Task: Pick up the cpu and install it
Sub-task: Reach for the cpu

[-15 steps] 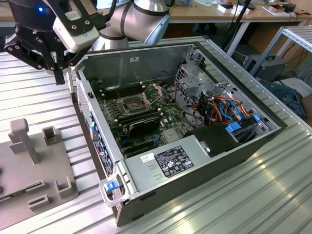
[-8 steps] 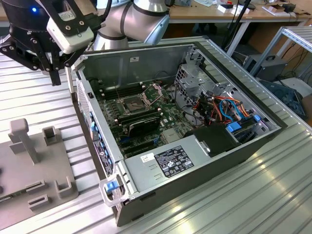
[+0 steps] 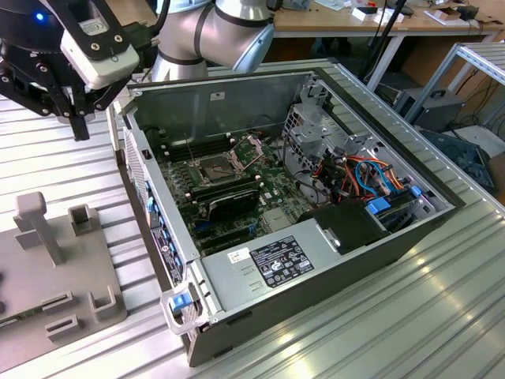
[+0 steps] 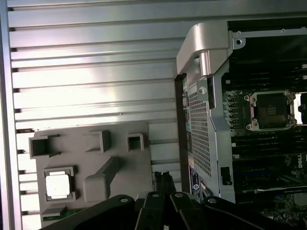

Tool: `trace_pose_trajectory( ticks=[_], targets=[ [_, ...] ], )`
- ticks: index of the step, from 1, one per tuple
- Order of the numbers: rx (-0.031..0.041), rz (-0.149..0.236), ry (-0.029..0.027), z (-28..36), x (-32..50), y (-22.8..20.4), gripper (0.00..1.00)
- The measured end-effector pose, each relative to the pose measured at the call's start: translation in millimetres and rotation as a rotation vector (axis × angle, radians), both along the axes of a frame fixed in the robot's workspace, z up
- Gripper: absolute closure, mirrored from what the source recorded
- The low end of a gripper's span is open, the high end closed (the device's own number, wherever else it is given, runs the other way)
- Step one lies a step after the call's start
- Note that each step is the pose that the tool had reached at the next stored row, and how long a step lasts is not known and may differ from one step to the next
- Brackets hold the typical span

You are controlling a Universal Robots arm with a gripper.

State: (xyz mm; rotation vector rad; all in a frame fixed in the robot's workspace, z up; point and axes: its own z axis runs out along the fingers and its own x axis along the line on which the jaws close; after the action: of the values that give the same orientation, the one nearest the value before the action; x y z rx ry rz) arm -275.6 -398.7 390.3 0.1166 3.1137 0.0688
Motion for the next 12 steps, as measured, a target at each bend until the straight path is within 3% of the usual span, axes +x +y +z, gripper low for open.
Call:
trace_pose_trajectory(
  ticks=[12],
  targets=[
    [0.0001,0.000,0.0000,-1.6,-26.5,0.0,0.89]
  ],
)
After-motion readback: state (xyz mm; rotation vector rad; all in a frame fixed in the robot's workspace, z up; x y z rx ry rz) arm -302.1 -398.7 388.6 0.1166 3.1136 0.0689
